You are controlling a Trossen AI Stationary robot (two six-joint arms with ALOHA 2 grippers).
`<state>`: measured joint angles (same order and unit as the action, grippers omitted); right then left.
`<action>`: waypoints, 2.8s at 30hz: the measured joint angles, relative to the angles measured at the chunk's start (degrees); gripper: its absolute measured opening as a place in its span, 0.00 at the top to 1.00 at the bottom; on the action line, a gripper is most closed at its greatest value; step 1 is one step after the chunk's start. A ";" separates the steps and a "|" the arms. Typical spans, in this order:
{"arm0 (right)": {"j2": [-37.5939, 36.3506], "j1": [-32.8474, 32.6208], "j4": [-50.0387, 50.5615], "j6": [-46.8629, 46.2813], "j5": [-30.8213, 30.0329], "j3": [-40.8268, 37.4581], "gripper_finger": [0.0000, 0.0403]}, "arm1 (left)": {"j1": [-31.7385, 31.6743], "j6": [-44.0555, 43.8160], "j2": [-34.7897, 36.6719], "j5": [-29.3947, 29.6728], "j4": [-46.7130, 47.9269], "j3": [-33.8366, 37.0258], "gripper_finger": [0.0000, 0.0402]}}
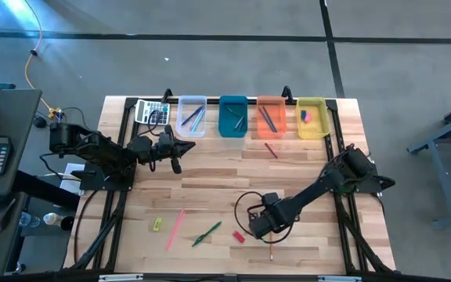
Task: Sort crayons/erasers/pens/pencils in bins
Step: Put the orange pencil into the orange bin
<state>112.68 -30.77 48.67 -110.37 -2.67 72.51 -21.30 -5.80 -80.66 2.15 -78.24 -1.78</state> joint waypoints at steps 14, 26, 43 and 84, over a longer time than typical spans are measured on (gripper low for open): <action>-4.54 4.63 4.22 11.54 0.31 -0.42 0.98 | 0.02 -1.29 0.00 0.00 -0.02 0.00 1.00; -20.47 22.11 8.71 34.46 -6.68 -0.33 0.98 | -0.04 -1.11 0.00 0.08 0.34 0.00 1.00; -18.27 62.22 -0.03 86.57 -9.42 15.12 0.98 | -0.04 -1.08 0.00 1.29 0.42 0.00 1.00; 6.67 75.85 6.11 96.09 -4.62 28.55 0.98 | -0.04 -0.01 -0.02 1.51 0.87 -0.02 1.00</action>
<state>119.36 45.08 54.79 -14.28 -7.30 101.06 -21.34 -5.81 -80.68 3.66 -77.36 -1.80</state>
